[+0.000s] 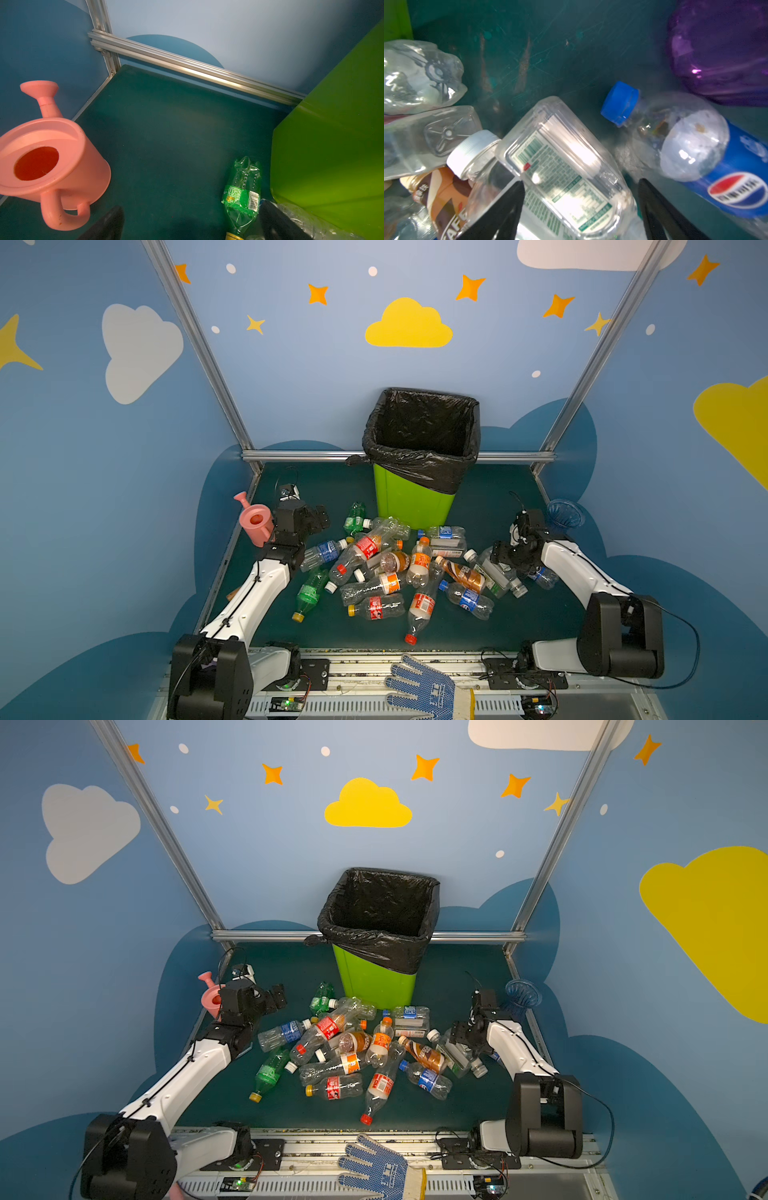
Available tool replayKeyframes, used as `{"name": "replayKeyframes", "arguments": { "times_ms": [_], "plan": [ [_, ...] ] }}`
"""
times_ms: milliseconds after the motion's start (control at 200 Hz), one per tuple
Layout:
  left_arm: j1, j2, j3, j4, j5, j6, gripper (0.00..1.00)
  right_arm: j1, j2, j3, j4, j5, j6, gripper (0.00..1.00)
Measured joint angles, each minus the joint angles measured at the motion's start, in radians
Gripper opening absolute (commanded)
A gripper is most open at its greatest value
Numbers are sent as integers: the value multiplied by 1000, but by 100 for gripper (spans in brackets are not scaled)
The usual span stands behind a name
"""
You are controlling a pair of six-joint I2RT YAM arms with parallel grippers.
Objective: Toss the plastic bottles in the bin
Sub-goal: 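Lower the right gripper and close it on the clear white-capped bottle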
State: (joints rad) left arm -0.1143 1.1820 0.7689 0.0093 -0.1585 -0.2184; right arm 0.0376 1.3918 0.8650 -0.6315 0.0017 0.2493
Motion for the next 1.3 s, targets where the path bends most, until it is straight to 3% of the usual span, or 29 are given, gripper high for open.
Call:
{"name": "replayKeyframes", "arguments": {
  "times_ms": [305, 646, 1301],
  "plan": [
    [0, 0, 0, -2, 1, 0, 100, 14, 32, 24, 3, -2, -26, 90],
    [0, 0, 0, -9, 8, 0, 100, 27, 76, 52, -6, 17, -50, 79],
    [0, -10, 0, -19, 8, 0, 100, 42, 192, 119, -37, 46, -96, 81]
  ]
}}
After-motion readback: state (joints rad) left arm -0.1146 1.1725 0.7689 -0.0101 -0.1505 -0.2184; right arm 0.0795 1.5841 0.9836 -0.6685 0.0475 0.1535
